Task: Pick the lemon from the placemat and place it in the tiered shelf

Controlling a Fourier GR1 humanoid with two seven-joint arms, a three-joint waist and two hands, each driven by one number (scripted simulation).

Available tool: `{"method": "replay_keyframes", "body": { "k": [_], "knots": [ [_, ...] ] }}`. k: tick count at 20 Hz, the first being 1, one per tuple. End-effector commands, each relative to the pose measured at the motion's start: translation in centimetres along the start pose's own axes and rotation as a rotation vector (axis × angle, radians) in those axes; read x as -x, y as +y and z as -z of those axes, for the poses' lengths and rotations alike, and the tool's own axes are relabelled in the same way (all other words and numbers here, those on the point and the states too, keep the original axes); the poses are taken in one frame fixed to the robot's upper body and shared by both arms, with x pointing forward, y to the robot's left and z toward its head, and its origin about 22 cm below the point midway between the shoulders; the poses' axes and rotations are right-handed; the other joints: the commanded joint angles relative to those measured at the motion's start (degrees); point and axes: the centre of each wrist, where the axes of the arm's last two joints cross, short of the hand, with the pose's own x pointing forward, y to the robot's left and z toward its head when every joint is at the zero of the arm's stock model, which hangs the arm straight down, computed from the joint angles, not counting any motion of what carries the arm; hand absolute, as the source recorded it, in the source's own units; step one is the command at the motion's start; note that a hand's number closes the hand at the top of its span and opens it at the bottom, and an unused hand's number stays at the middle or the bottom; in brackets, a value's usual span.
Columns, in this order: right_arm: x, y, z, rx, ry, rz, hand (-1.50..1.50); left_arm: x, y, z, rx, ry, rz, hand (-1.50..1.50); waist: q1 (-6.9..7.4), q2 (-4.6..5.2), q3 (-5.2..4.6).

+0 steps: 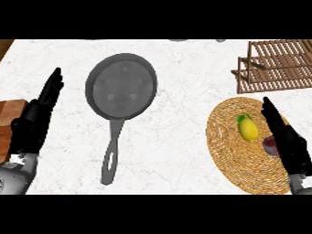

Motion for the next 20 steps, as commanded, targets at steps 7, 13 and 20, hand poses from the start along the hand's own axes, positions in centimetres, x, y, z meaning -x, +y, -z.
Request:
{"method": "replay_keyframes", "body": {
  "k": [7, 13, 20],
  "knots": [
    [-4.3, -2.4, 4.8, 0.158, -0.107, 0.707, -1.50, 2.7, -2.8, -0.9, 0.072, 0.047, -0.110, 0.00, -2.24, -0.90, 2.58],
    [3.3, -9.6, 2.3, 0.714, 0.011, -0.128, -1.50, 3.1, -4.8, -1.1, 0.116, 0.036, -0.161, 0.00, 0.04, 0.66, 0.34],
    [5.8, -8.5, 3.0, 0.670, -0.215, 0.118, -1.50, 4.3, -5.6, -0.5, 0.135, 0.027, -0.165, 0.00, 0.59, 0.04, 0.29]
  ]
}}
